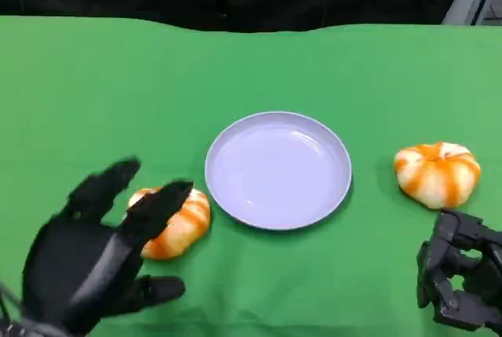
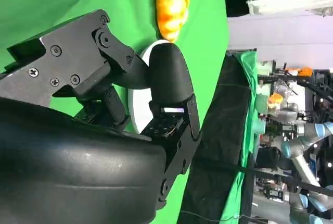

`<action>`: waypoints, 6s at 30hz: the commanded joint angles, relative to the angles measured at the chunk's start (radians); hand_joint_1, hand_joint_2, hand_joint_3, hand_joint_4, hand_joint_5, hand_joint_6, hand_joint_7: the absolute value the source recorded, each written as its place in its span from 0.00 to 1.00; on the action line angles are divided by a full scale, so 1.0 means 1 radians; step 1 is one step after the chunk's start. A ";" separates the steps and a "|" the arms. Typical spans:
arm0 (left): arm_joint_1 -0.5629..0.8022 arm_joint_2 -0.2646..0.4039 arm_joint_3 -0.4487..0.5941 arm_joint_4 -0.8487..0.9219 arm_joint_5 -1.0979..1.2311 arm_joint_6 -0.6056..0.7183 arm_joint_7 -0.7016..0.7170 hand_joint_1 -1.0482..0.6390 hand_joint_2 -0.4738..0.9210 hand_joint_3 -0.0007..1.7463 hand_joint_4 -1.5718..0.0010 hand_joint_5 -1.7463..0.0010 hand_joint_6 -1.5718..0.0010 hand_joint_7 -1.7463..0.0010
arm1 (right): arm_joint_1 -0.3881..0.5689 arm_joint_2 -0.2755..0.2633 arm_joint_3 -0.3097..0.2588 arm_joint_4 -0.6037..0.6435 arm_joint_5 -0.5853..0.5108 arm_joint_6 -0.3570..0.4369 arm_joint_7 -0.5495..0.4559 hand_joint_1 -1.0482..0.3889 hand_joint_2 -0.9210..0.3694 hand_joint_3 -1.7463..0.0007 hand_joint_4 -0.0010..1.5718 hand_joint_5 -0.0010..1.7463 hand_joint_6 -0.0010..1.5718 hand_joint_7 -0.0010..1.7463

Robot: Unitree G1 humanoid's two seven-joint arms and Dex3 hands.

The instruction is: Grasp the bread from the table and place it into the plate.

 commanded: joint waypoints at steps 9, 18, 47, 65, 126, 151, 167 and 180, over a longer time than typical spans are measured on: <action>-0.284 0.037 -0.205 0.353 0.064 0.281 -0.120 0.11 1.00 0.10 0.77 0.97 0.73 1.00 | -0.001 -0.005 -0.001 0.007 0.001 -0.040 -0.009 0.64 0.27 0.33 0.56 1.00 0.45 0.98; -0.371 0.049 -0.302 0.483 0.023 0.362 -0.142 0.11 1.00 0.12 0.75 0.98 0.74 1.00 | 0.010 -0.007 0.007 -0.014 -0.002 -0.023 -0.014 0.64 0.26 0.32 0.55 1.00 0.45 0.99; -0.402 0.080 -0.357 0.591 -0.188 0.362 -0.014 0.53 1.00 0.11 0.30 0.87 0.35 0.94 | 0.000 -0.002 0.008 0.006 0.014 -0.044 -0.001 0.65 0.26 0.33 0.56 1.00 0.45 0.97; -0.384 0.084 -0.254 0.243 -0.172 0.298 0.208 0.63 0.97 0.11 0.56 0.00 0.64 0.00 | 0.004 -0.010 0.003 -0.007 0.004 -0.024 -0.014 0.66 0.26 0.32 0.55 1.00 0.45 0.99; -0.671 0.002 -0.333 0.634 -0.557 -0.029 -0.115 0.13 1.00 0.23 0.92 0.97 0.82 0.97 | 0.024 0.011 0.027 -0.026 0.021 -0.023 -0.020 0.66 0.32 0.27 0.57 1.00 0.48 0.97; 0.102 0.147 0.161 0.098 -1.603 0.317 -0.838 0.68 0.81 0.68 0.47 0.00 0.56 0.00 | -0.006 -0.007 0.011 0.015 0.016 -0.031 -0.018 0.65 0.32 0.27 0.56 1.00 0.47 0.97; 0.056 -0.002 0.200 0.284 -1.491 0.154 -0.759 0.70 0.86 0.66 0.45 0.00 0.56 0.00 | -0.018 -0.015 -0.006 0.042 0.016 -0.050 0.006 0.64 0.31 0.29 0.57 1.00 0.47 0.97; 0.042 -0.053 0.231 0.322 -1.500 0.088 -0.747 0.70 0.86 0.68 0.47 0.00 0.56 0.00 | -0.016 -0.006 -0.001 0.041 0.027 -0.053 0.013 0.66 0.29 0.30 0.56 1.00 0.47 0.97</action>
